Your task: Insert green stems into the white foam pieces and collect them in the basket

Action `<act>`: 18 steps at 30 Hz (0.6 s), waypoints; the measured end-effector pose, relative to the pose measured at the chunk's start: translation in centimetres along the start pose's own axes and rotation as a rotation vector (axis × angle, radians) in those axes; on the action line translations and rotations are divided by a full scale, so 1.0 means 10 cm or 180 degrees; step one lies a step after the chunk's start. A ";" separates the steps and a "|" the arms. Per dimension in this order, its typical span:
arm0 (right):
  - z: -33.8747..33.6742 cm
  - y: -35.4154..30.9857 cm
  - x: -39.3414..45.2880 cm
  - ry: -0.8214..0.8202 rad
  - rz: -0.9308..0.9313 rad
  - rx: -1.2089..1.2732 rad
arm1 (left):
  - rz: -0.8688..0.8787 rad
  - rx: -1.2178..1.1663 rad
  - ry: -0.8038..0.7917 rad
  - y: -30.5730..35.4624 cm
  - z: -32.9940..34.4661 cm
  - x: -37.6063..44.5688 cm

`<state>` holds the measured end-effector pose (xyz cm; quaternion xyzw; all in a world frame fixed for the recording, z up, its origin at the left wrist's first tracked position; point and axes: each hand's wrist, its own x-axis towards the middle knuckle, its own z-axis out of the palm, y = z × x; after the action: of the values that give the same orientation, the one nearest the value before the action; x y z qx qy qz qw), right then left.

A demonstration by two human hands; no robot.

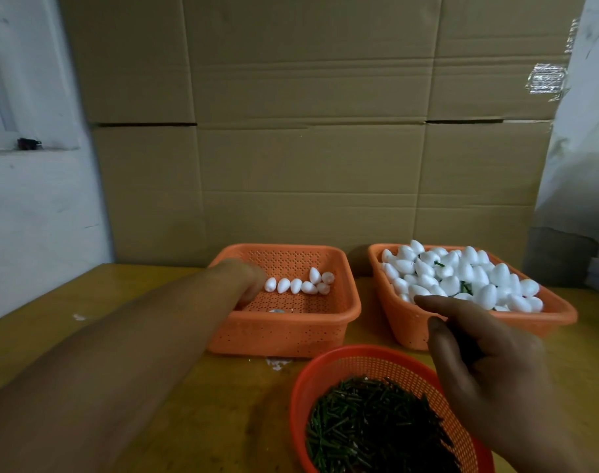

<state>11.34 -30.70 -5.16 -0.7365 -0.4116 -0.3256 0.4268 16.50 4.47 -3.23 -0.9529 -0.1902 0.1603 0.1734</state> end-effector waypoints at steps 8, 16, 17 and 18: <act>0.00 0.02 0.00 0.0033 -0.0012 0.0122 | 0.0250 -0.0256 0.0028 -0.01 -0.04 -0.01; -0.05 0.03 0.03 0.0294 0.0072 -0.0146 | 0.0845 -0.1908 0.0852 0.13 -0.27 -0.40; -0.05 0.04 0.03 0.0301 0.0096 -0.0176 | 0.0929 -0.2257 0.0963 0.15 -0.31 -0.50; -0.05 0.03 0.03 0.0298 0.0119 -0.0207 | 0.0987 -0.2557 0.1060 0.18 -0.35 -0.59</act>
<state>11.67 -31.15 -4.83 -0.7416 -0.3665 -0.3648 0.4274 13.15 -0.55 0.57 -0.9746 -0.0619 -0.0573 -0.2075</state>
